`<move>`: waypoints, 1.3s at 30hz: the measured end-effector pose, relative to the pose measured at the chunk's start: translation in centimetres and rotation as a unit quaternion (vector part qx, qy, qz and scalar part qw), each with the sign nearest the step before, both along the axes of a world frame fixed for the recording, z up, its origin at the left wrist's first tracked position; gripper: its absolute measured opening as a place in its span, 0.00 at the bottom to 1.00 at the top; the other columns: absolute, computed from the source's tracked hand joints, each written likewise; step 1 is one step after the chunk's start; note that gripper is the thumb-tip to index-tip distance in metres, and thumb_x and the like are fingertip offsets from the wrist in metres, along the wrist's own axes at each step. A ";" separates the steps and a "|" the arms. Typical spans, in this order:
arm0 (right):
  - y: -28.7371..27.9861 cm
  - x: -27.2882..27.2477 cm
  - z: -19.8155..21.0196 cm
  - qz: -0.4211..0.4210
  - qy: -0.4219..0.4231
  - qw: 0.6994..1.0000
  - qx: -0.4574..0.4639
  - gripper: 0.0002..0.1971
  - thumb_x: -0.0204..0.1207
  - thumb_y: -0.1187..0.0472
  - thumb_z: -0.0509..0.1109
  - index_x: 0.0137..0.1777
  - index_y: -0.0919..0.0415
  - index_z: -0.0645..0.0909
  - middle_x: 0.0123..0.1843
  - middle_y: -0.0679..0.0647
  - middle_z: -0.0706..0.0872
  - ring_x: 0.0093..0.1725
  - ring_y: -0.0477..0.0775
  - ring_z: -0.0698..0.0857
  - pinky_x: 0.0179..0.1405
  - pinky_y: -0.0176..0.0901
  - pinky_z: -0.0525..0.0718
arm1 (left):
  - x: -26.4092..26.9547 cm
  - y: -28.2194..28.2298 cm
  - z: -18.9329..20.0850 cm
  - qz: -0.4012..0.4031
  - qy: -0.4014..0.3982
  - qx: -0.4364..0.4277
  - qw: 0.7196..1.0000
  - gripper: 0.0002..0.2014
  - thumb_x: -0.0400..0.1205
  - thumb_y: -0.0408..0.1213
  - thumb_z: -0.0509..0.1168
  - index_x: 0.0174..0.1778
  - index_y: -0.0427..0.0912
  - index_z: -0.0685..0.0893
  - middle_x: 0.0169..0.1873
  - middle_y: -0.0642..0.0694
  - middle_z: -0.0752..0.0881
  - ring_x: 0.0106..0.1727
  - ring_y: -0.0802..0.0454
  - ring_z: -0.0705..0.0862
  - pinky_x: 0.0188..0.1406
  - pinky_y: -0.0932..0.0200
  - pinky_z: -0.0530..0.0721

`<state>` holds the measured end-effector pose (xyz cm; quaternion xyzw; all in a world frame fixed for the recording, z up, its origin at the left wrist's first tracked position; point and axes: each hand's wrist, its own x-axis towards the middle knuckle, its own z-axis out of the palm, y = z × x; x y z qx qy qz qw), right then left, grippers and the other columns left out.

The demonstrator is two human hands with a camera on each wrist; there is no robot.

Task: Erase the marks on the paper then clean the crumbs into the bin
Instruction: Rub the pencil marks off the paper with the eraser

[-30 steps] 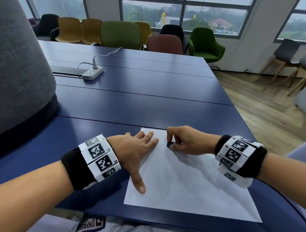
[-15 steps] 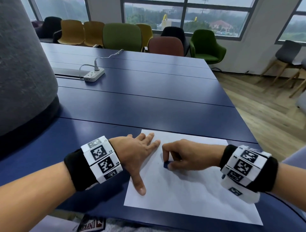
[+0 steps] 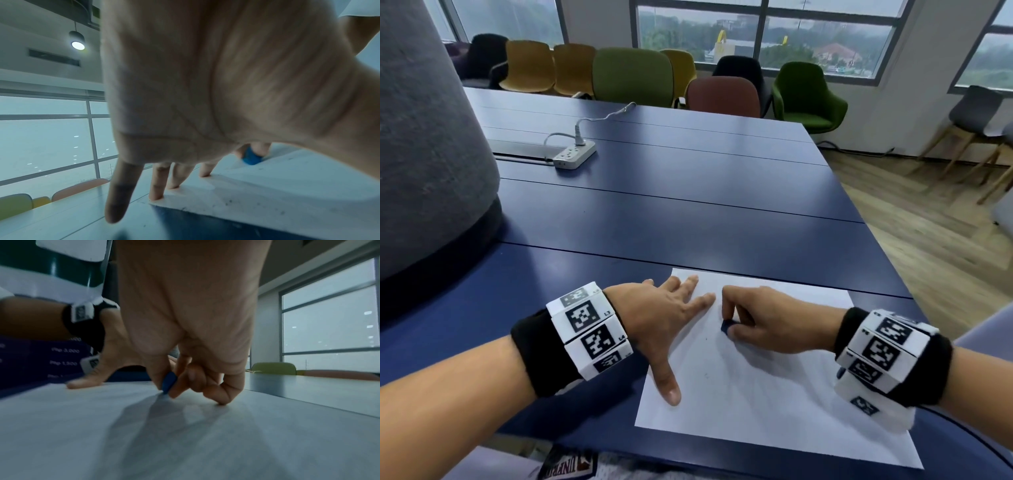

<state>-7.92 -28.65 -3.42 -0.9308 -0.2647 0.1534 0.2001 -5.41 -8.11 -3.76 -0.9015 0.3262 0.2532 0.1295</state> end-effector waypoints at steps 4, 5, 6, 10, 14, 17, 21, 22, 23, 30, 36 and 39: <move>0.4 -1.1 0.5 0.057 0.068 0.996 -0.018 0.03 0.76 0.57 0.71 0.46 0.51 0.78 0.29 0.44 0.77 0.29 0.42 0.76 0.30 0.30 0.73 | 0.1 0.0 0.0 0.004 0.005 0.000 1.000 0.75 0.51 0.76 0.76 0.83 0.59 0.30 0.85 0.47 0.34 0.86 0.45 0.41 0.82 0.34 0.51; 0.3 -0.7 0.5 0.044 0.050 0.998 -0.021 0.04 0.76 0.57 0.71 0.46 0.50 0.78 0.29 0.44 0.77 0.28 0.41 0.76 0.30 0.29 0.72 | 0.1 -0.1 -0.1 0.002 0.004 -0.001 1.000 0.76 0.51 0.76 0.75 0.83 0.60 0.30 0.85 0.47 0.34 0.86 0.45 0.41 0.82 0.33 0.52; 0.3 -0.3 0.5 0.025 0.025 0.999 -0.017 0.04 0.77 0.57 0.70 0.45 0.50 0.77 0.28 0.44 0.77 0.28 0.40 0.76 0.29 0.30 0.71 | 0.1 0.0 -0.1 0.002 0.003 -0.002 1.000 0.76 0.50 0.76 0.75 0.83 0.60 0.30 0.85 0.47 0.34 0.86 0.45 0.41 0.82 0.33 0.52; 0.1 -0.4 0.2 0.024 0.008 1.000 0.008 0.04 0.77 0.59 0.69 0.45 0.51 0.77 0.28 0.44 0.77 0.28 0.41 0.76 0.30 0.30 0.71 | -0.1 0.0 0.0 0.003 0.001 -0.008 1.000 0.75 0.51 0.75 0.76 0.83 0.61 0.30 0.85 0.48 0.35 0.86 0.47 0.41 0.82 0.34 0.53; 0.4 -0.7 0.9 0.088 0.060 0.994 -0.012 0.01 0.76 0.58 0.71 0.46 0.51 0.82 0.29 0.45 0.77 0.29 0.43 0.76 0.30 0.29 0.72 | -0.3 -0.2 0.3 0.007 0.006 0.001 1.000 0.74 0.53 0.74 0.76 0.83 0.59 0.30 0.85 0.48 0.34 0.86 0.46 0.40 0.82 0.35 0.52; 0.3 0.3 0.6 0.038 0.003 0.999 0.021 0.03 0.76 0.61 0.71 0.46 0.52 0.81 0.29 0.44 0.77 0.29 0.42 0.76 0.31 0.28 0.70 | -0.3 -0.2 0.2 0.005 0.000 -0.004 1.000 0.75 0.52 0.75 0.76 0.82 0.61 0.30 0.85 0.48 0.36 0.86 0.47 0.42 0.81 0.33 0.55; 0.1 -0.8 0.8 0.086 0.071 0.994 0.006 0.03 0.76 0.59 0.71 0.46 0.50 0.83 0.30 0.46 0.78 0.29 0.44 0.74 0.31 0.33 0.73 | -0.3 -0.1 0.4 0.014 0.008 -0.005 1.000 0.74 0.53 0.73 0.77 0.83 0.60 0.30 0.85 0.48 0.34 0.86 0.46 0.39 0.82 0.34 0.51; 0.3 -1.0 1.1 0.102 0.095 0.990 -0.009 0.02 0.76 0.58 0.71 0.46 0.49 0.83 0.30 0.46 0.78 0.28 0.44 0.74 0.31 0.35 0.75 | -0.3 -0.1 0.5 0.015 0.011 -0.002 1.000 0.74 0.54 0.73 0.77 0.83 0.59 0.30 0.85 0.48 0.33 0.86 0.46 0.39 0.82 0.35 0.50; 0.4 -1.0 1.2 0.106 0.100 0.989 -0.018 0.02 0.76 0.58 0.71 0.47 0.49 0.83 0.30 0.46 0.79 0.28 0.44 0.75 0.31 0.34 0.75 | -0.3 -0.2 0.5 0.016 0.012 -0.001 1.000 0.74 0.54 0.73 0.77 0.83 0.59 0.30 0.85 0.48 0.33 0.86 0.45 0.38 0.82 0.35 0.50; 0.4 -1.4 1.1 0.087 0.080 0.993 0.008 0.02 0.76 0.58 0.71 0.45 0.50 0.82 0.31 0.47 0.79 0.29 0.45 0.75 0.31 0.32 0.73 | -0.3 -0.1 0.6 0.021 0.016 0.002 1.000 0.74 0.54 0.72 0.77 0.83 0.60 0.30 0.85 0.48 0.32 0.86 0.46 0.37 0.83 0.35 0.49; 0.6 -0.9 1.0 0.066 0.054 0.996 0.014 0.02 0.76 0.58 0.72 0.46 0.51 0.83 0.30 0.47 0.78 0.29 0.44 0.75 0.30 0.32 0.73 | -0.3 -0.2 0.4 0.023 0.011 0.009 1.000 0.75 0.53 0.73 0.77 0.83 0.59 0.29 0.84 0.48 0.31 0.86 0.46 0.37 0.82 0.35 0.52; 0.6 -1.4 0.9 0.082 0.075 0.994 0.015 0.02 0.76 0.59 0.71 0.46 0.51 0.82 0.31 0.48 0.79 0.29 0.44 0.74 0.30 0.32 0.73 | -0.4 -0.2 0.5 0.027 0.013 0.005 1.000 0.74 0.54 0.72 0.78 0.83 0.60 0.30 0.84 0.49 0.31 0.86 0.47 0.37 0.82 0.34 0.53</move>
